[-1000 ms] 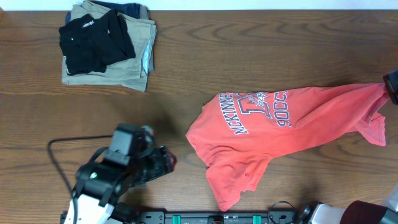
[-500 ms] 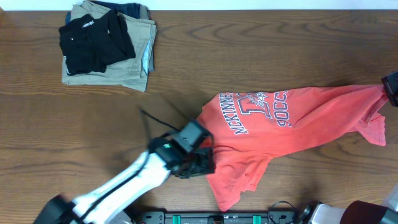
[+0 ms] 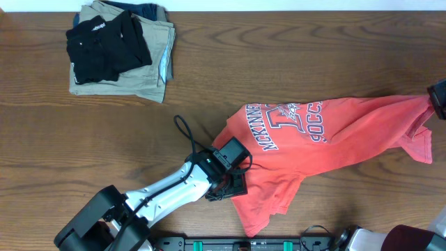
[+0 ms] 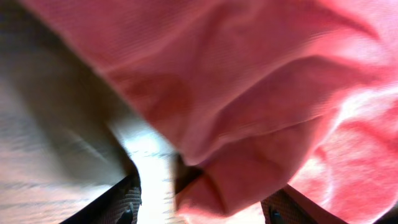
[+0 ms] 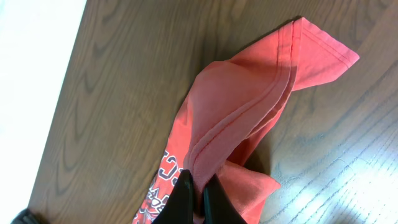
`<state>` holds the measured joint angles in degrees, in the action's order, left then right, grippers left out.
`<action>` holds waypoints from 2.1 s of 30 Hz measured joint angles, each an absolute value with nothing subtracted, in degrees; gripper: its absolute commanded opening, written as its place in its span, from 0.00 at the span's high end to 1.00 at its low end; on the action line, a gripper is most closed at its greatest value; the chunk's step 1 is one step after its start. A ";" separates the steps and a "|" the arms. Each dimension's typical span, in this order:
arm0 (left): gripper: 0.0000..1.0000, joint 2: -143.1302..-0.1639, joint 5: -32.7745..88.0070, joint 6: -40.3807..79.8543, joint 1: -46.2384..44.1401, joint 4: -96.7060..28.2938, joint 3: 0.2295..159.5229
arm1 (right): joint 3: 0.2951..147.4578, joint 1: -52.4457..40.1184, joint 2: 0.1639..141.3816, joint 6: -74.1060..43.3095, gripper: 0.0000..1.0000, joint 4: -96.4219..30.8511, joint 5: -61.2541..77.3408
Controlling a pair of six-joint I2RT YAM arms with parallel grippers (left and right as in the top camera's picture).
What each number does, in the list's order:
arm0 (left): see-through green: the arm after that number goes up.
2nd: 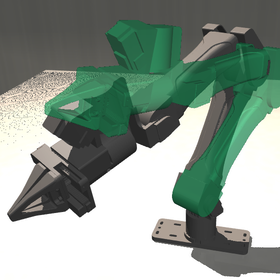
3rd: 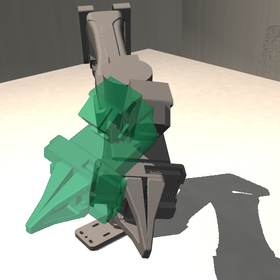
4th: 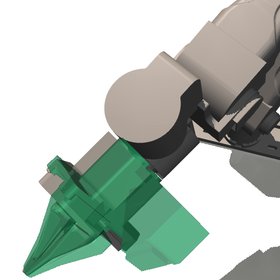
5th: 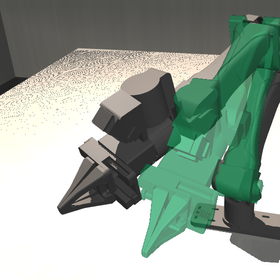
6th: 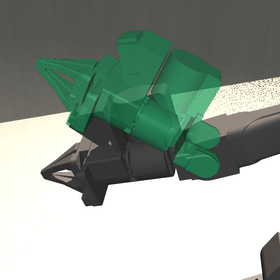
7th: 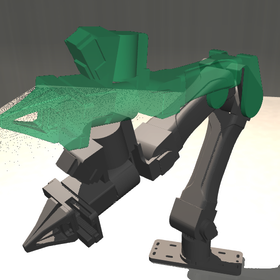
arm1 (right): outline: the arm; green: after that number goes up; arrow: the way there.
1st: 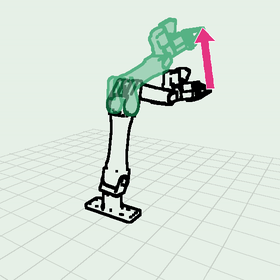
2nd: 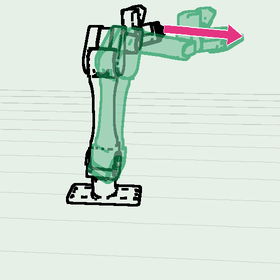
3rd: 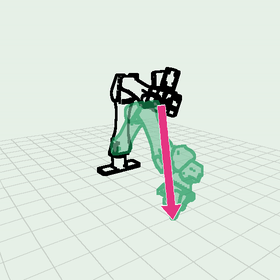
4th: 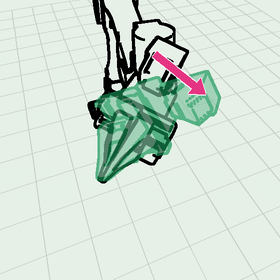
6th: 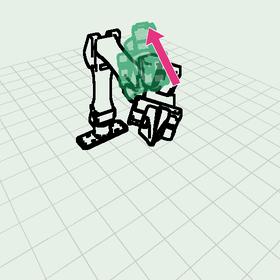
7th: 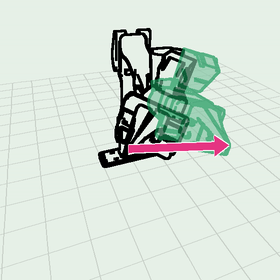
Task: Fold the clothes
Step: 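Grasp the T-shirt's lower left hem with the left gripper, then lift the T-shirt with both grippers and lay it flat toward the top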
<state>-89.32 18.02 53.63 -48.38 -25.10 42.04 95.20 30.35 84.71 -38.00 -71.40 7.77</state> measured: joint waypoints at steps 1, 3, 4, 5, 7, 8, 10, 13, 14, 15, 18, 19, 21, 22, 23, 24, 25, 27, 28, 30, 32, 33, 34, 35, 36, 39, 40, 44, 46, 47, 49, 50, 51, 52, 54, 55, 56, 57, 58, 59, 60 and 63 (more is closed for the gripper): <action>0.41 -89.38 18.02 53.78 -48.64 -24.67 42.04 | 95.20 30.35 84.71 -37.93 0.98 -71.40 7.79; 0.46 -89.56 17.82 53.89 -49.23 -23.99 42.04 | 95.20 30.35 84.71 -37.89 0.98 -71.42 7.79; 0.49 -89.60 17.56 53.91 -49.47 -23.94 42.04 | 95.20 30.35 84.71 -37.87 0.99 -71.53 7.79; 0.49 -89.65 17.39 54.06 -49.71 -23.90 42.04 | 95.20 30.35 84.71 -37.87 0.99 -71.72 7.77; 0.51 -89.73 16.93 54.02 -50.00 -23.92 42.04 | 95.20 30.35 84.71 -37.87 0.99 -72.20 7.79; 0.53 -89.76 16.62 54.00 -50.06 -23.92 42.04 | 95.20 30.35 84.71 -37.87 0.99 -72.38 7.79; 0.63 -89.78 15.99 54.13 -50.11 -23.92 42.04 | 95.20 30.35 84.71 -37.87 0.99 -72.77 7.79; 0.86 -90.02 14.81 54.30 -50.11 -23.92 42.02 | 95.20 30.35 84.71 -37.87 0.99 -72.97 7.86; 0.94 -90.13 14.57 54.37 -50.11 -23.92 42.02 | 95.20 30.35 84.71 -37.87 0.99 -73.03 7.88; 0.94 -90.24 14.46 54.06 -50.11 -23.92 42.02 | 95.20 30.35 84.71 -37.87 0.99 -73.06 7.90; 0.94 -90.39 14.13 53.98 -50.11 -23.92 42.02 | 95.20 30.35 84.71 -37.87 0.99 -73.17 7.92; 0.94 -90.39 14.11 53.98 -50.11 -23.94 42.02 | 95.20 30.35 84.71 -37.87 0.99 -73.28 7.92; 0.94 -90.39 13.96 53.49 -50.11 -24.49 42.11 | 95.20 30.35 84.71 -37.82 0.99 -73.52 7.92; 0.94 -90.39 13.82 52.99 -50.09 -25.28 42.28 | 95.20 30.35 84.71 -37.67 0.99 -73.52 7.92; 0.94 -90.37 13.65 52.27 -50.04 -26.85 42.81 | 95.20 30.35 84.71 -37.60 0.99 -73.54 7.92; 0.94 -90.26 13.43 51.53 -49.87 -29.10 43.68 | 95.20 30.35 84.71 -37.41 0.99 -73.56 7.92; 0.94 -89.97 13.06 50.68 -49.54 -32.05 45.06 | 95.20 30.35 84.71 -37.19 0.99 -73.54 7.94; 0.94 -88.79 11.77 49.17 -48.66 -38.59 48.21 | 95.20 30.33 84.71 -36.69 0.99 -73.45 7.94; 0.94 -87.31 10.26 48.01 -47.97 -42.63 50.70 | 95.20 30.33 84.71 -36.45 0.99 -73.38 7.94; 0.94 -83.83 7.18 46.33 -46.94 -49.80 55.59 | 95.20 30.30 84.71 -35.77 0.99 -73.23 7.94; 0.94 -79.44 3.46 44.77 -46.26 -55.94 61.56 | 95.20 29.93 84.62 -34.94 0.99 -73.17 7.94; 0.94 -77.19 1.80 44.29 -46.15 -58.22 64.55 | 95.20 29.50 84.55 -34.35 0.99 -73.12 7.97; 0.94 -74.94 0.32 43.55 -46.15 -60.12 67.64 | 95.18 28.84 84.29 -33.65 0.99 -73.10 7.90; 0.94 -72.53 -0.93 42.72 -46.13 -61.93 70.98 | 95.18 28.25 83.99 -33.04 0.99 -73.12 7.90; 0.94 -70.72 -1.83 42.02 -46.15 -63.11 73.54 | 95.18 27.55 83.50 -32.38 0.99 -73.12 7.94; 0.94 -64.86 -3.99 40.29 -46.15 -66.76 82.04 | 95.15 24.91 80.51 -30.50 0.99 -73.73 7.94; 0.94 -63.46 -4.58 39.90 -46.15 -67.22 83.96 | 95.15 24.12 79.07 -30.11 0.99 -73.95 8.01; 0.94 -57.54 -7.86 37.26 -46.15 -67.40 89.36 | 95.20 22.33 72.38 -29.10 0.99 -73.65 8.16; 0.94 -55.18 -11.14 36.71 -46.15 -67.46 89.84 | 95.22 22.33 69.43 -28.99 0.99 -72.88 8.08; 0.94 -54.43 -12.99 36.34 -46.15 -67.51 89.89 | 95.26 22.33 68.62 -29.02 0.99 -72.58 8.12; 0.94 -54.04 -16.75 35.97 -46.17 -67.20 89.93 | 95.46 22.31 67.83 -29.02 0.99 -71.22 8.21; 0.94 -54.54 -18.85 35.77 -46.15 -66.32 89.93 | 95.53 22.24 68.03 -29.02 0.99 -70.41 8.23; 0.94 -55.24 -20.47 35.57 -46.15 -65.17 89.93 | 95.59 21.91 68.64 -29.02 0.99 -69.38 8.14; 0.94 -56.29 -21.96 34.98 -45.98 -63.44 89.91 | 95.64 21.19 69.82 -29.02 0.99 -68.23 8.14; 0.94 -59.16 -24.03 33.10 -45.04 -58.48 89.91 | 95.64 19.46 72.84 -29.02 0.99 -65.39 8.58; 0.94 -61.32 -24.75 31.66 -43.97 -55.53 89.91 | 95.64 18.72 74.72 -29.02 0.99 -63.57 8.86; 0.94 -63.16 -25.04 30.39 -42.76 -52.82 89.91 | 95.64 17.87 76.86 -29.04 0.99 -61.36 9.30; 0.94 -65.28 -25.21 28.71 -41.34 -49.76 89.93 | 95.61 17.15 79.26 -29.04 0.99 -59.24 9.72; 0.94 -68.07 -24.23 26.74 -39.20 -46.59 89.93 | 95.64 16.36 81.62 -29.02 0.99 -57.25 10.11; 0.94 -70.63 -23.11 25.04 -37.12 -43.94 89.93 | 95.70 15.79 83.81 -29.04 0.99 -55.59 10.55; 0.94 -72.90 -21.82 23.53 -35.07 -41.82 89.93 | 95.90 15.40 85.73 -29.04 0.99 -54.50 10.83; 0.94 -80.73 -14.46 19.44 -26.94 -38.83 92.44 | 100.09 14.66 91.33 -29.04 0.99 -54.87 11.57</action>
<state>-80.73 -14.46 19.44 -26.94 -38.83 92.44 100.09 14.66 91.33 -29.04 -54.87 11.57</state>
